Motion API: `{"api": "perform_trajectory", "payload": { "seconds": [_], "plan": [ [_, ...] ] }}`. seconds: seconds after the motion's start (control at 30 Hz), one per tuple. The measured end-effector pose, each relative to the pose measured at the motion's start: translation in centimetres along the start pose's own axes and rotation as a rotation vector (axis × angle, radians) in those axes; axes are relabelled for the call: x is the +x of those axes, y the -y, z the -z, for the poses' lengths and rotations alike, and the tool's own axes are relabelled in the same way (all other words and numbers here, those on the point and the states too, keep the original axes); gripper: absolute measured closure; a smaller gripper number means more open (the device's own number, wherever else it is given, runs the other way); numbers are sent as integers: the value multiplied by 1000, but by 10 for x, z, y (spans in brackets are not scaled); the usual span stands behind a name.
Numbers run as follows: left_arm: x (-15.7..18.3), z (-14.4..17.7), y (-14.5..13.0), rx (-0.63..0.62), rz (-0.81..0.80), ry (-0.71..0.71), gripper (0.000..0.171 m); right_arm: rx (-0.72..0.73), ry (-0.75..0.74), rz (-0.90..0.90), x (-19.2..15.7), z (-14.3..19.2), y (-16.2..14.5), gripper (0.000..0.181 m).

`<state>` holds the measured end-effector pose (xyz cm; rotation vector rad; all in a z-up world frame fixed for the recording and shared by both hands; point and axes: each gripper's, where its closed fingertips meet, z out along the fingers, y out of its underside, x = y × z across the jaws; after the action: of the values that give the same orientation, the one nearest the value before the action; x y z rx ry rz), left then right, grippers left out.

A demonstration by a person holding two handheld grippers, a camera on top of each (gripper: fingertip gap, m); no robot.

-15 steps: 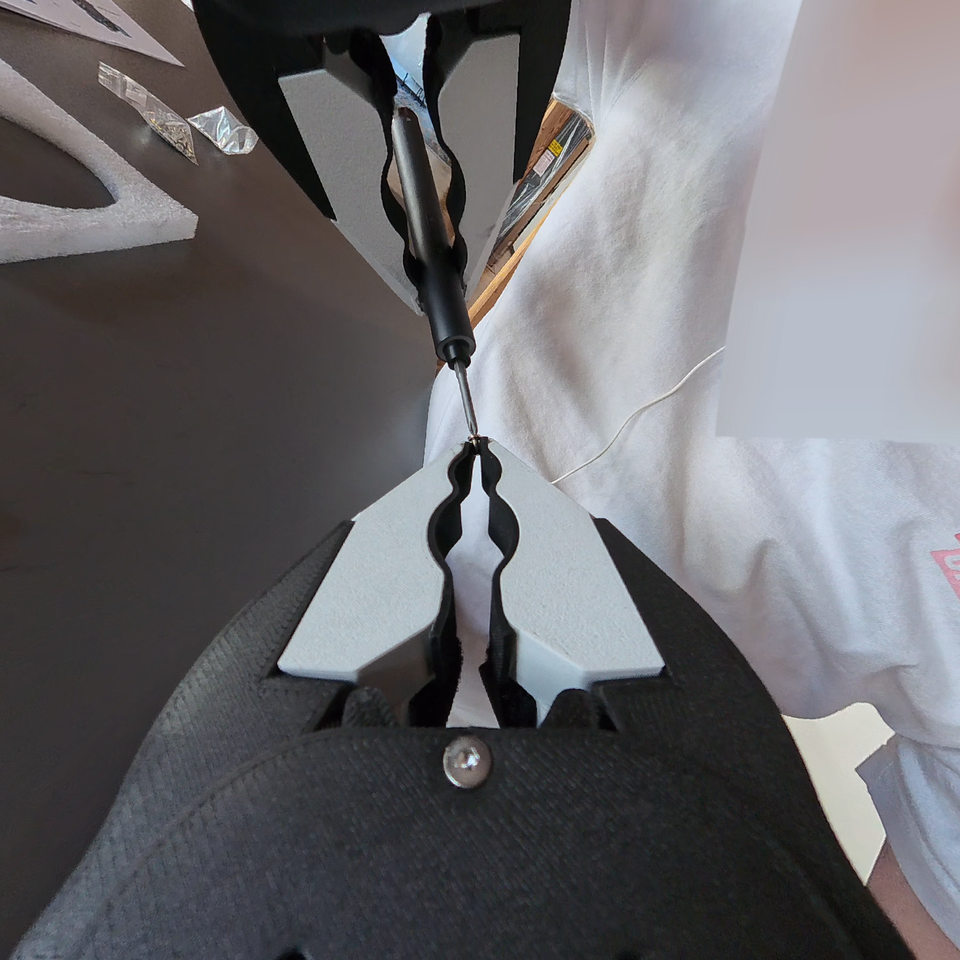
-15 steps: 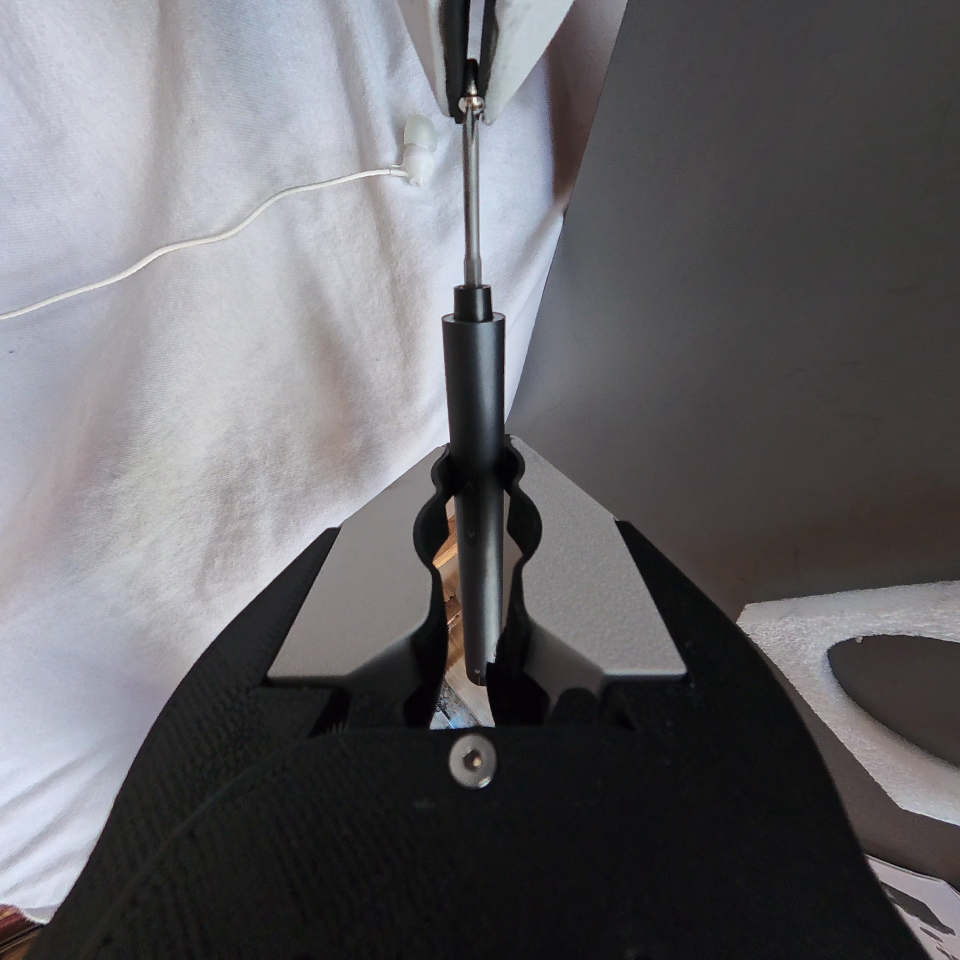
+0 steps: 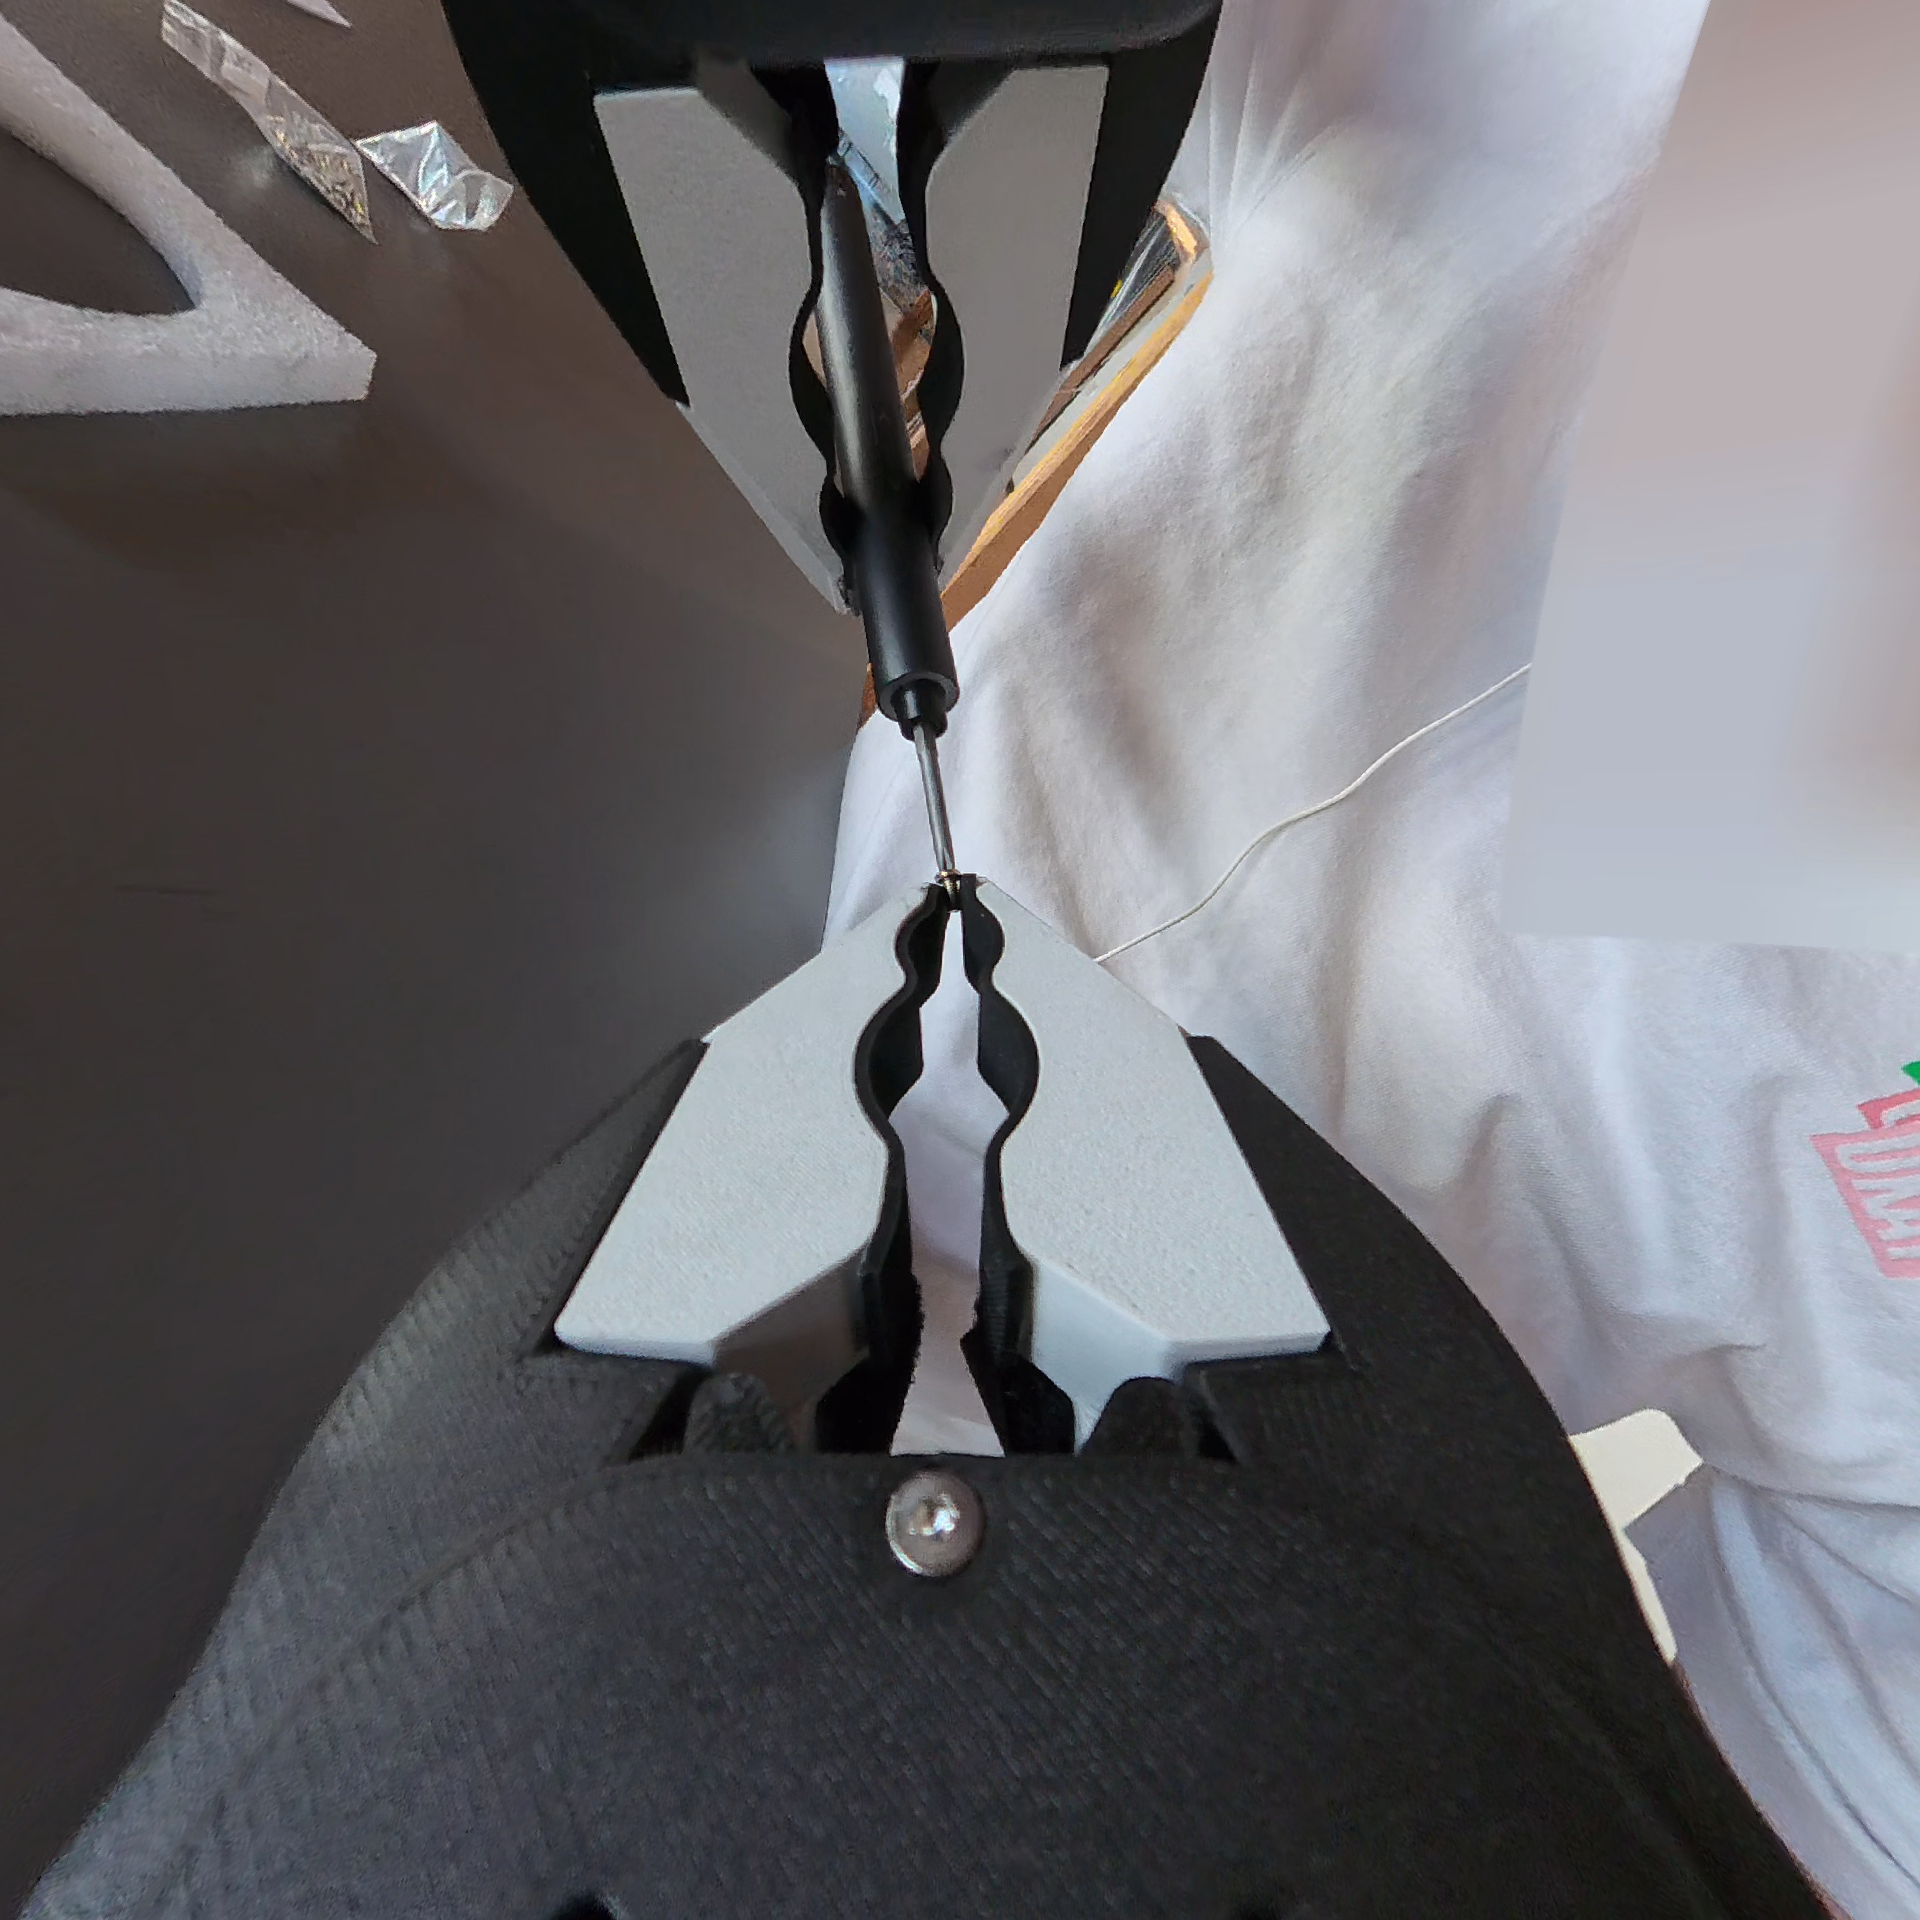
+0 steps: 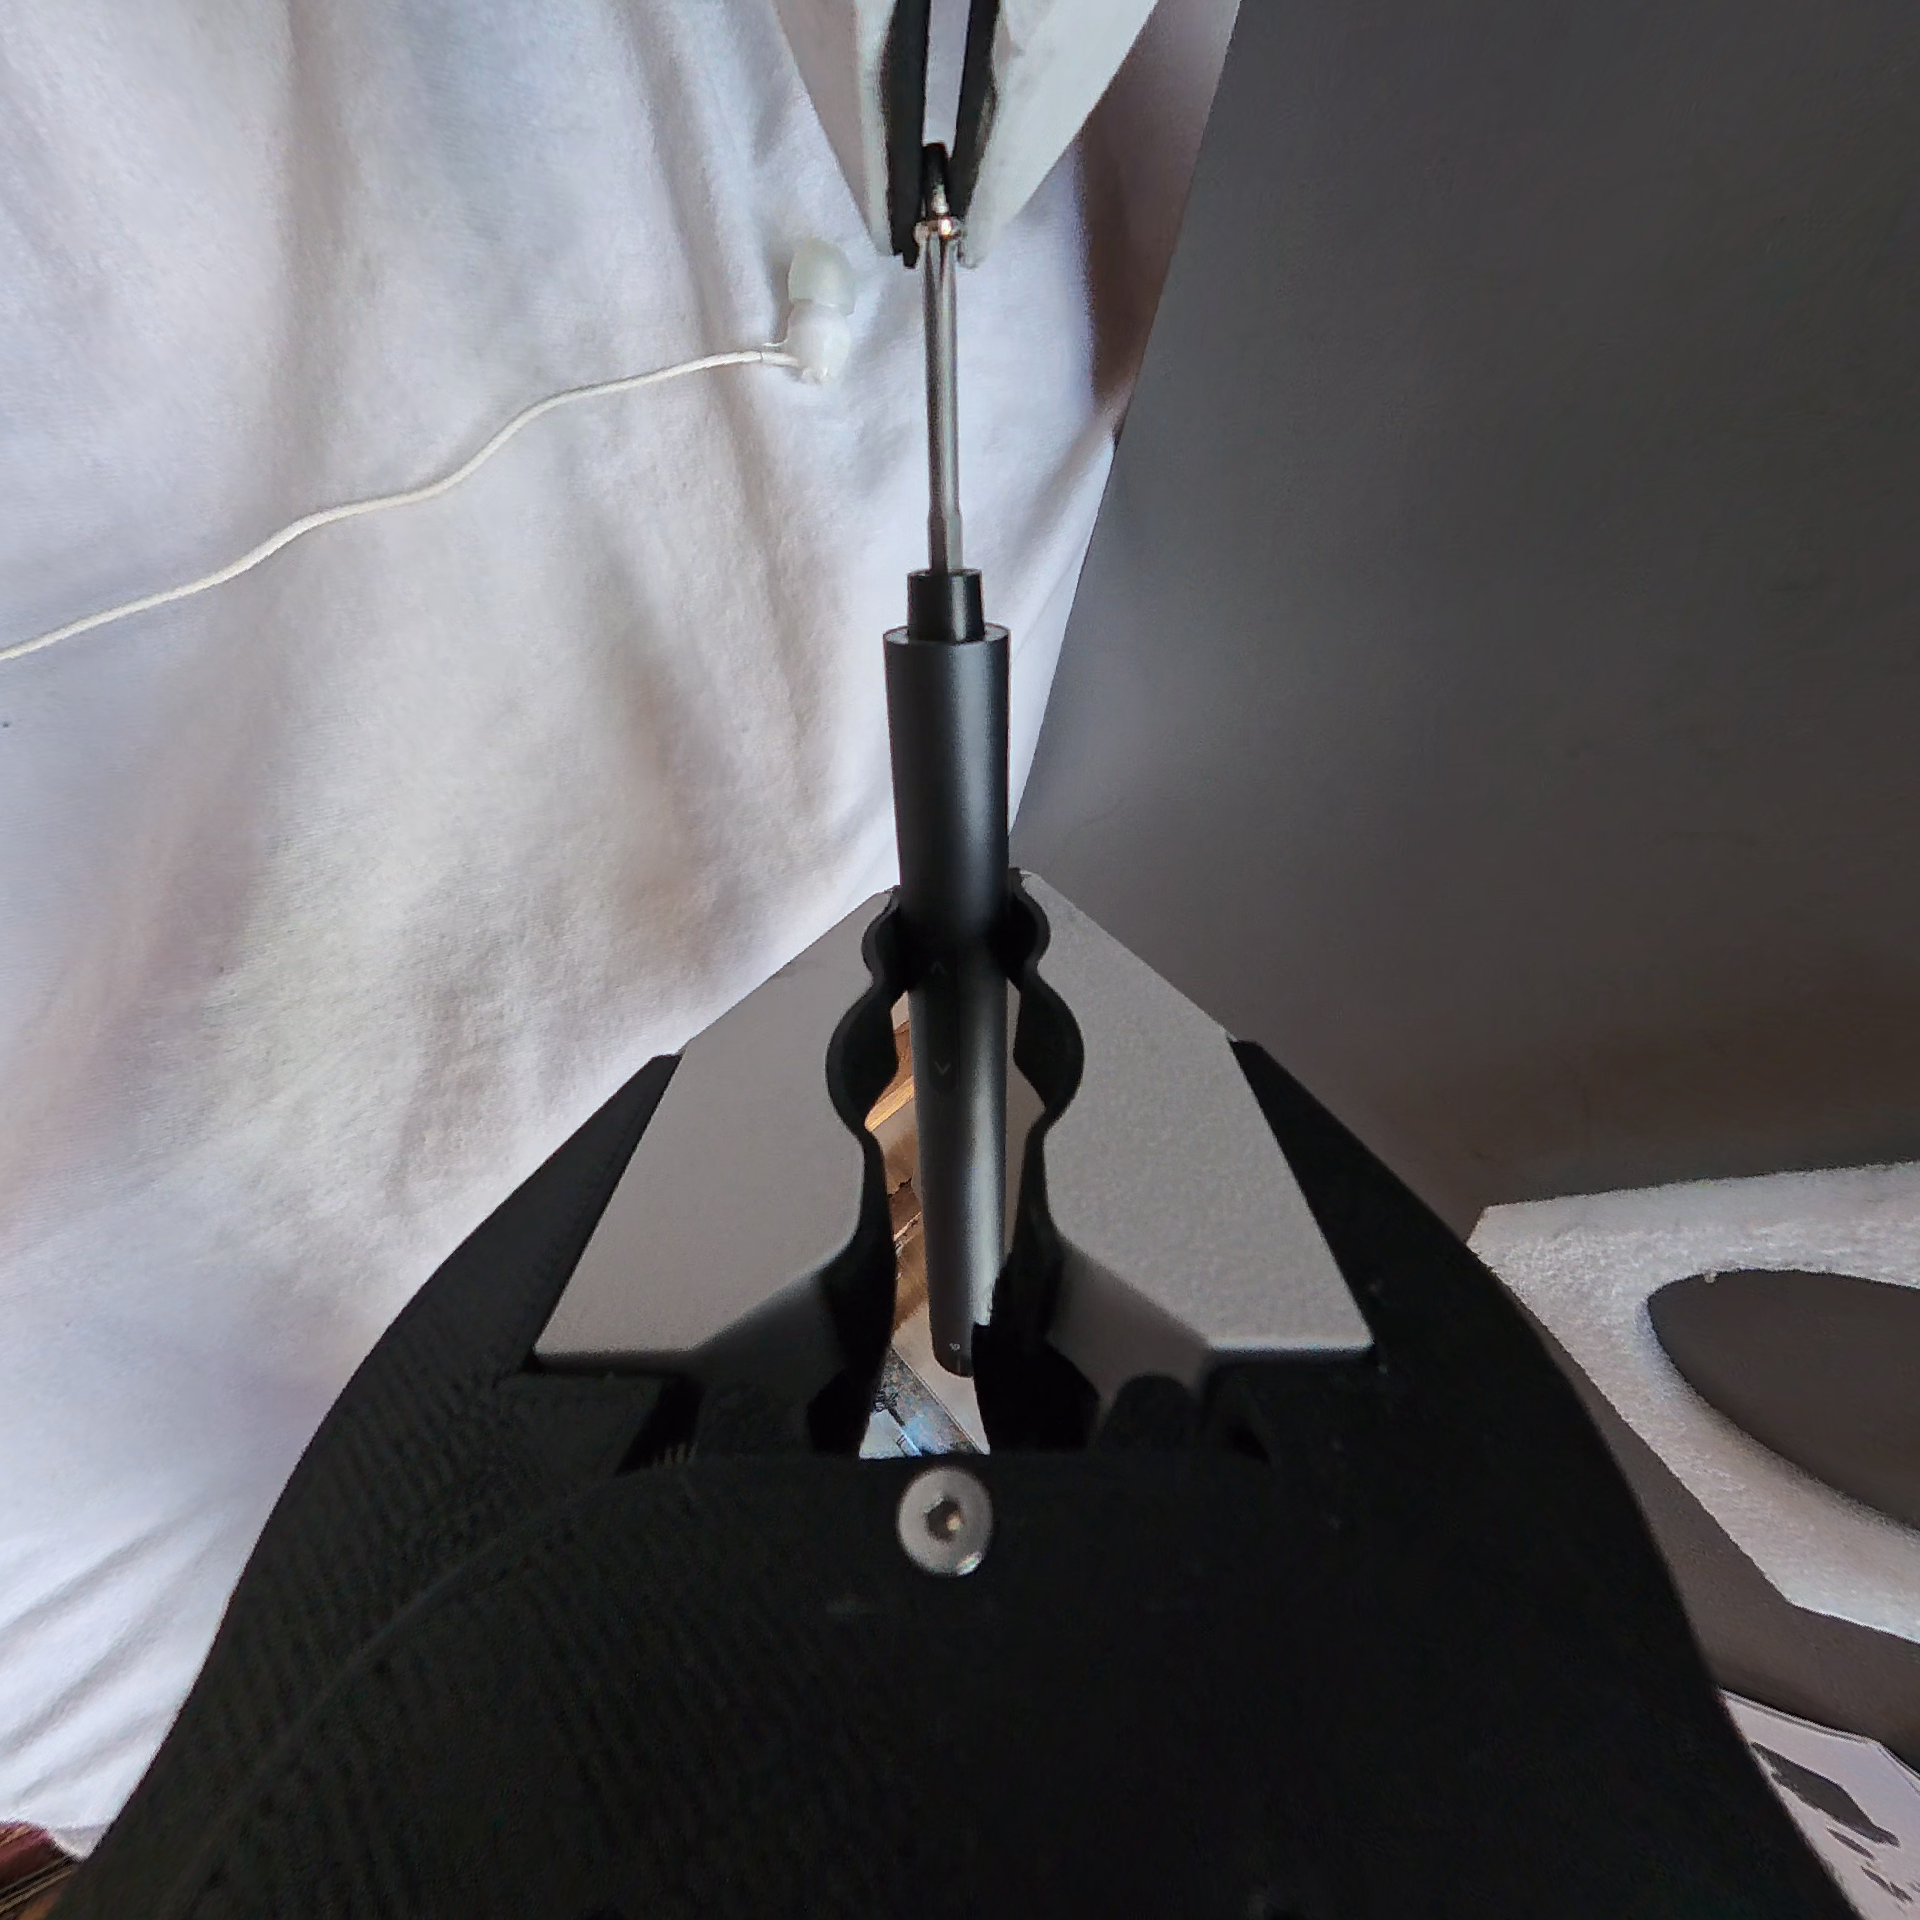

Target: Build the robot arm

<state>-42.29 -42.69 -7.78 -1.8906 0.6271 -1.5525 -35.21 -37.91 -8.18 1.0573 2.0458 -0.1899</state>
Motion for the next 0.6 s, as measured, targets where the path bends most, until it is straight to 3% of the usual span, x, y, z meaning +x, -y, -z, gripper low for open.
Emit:
{"api": "perform_trajectory", "payload": {
  "seconds": [0.43,0.6],
  "plan": [
    [-6,2,4,34,-3,33,149,14,20,3,0,-2,3,165],
    [-11,26,15,118,-29,117,134,53,40,4,1,-1,7,165]
  ]
}}
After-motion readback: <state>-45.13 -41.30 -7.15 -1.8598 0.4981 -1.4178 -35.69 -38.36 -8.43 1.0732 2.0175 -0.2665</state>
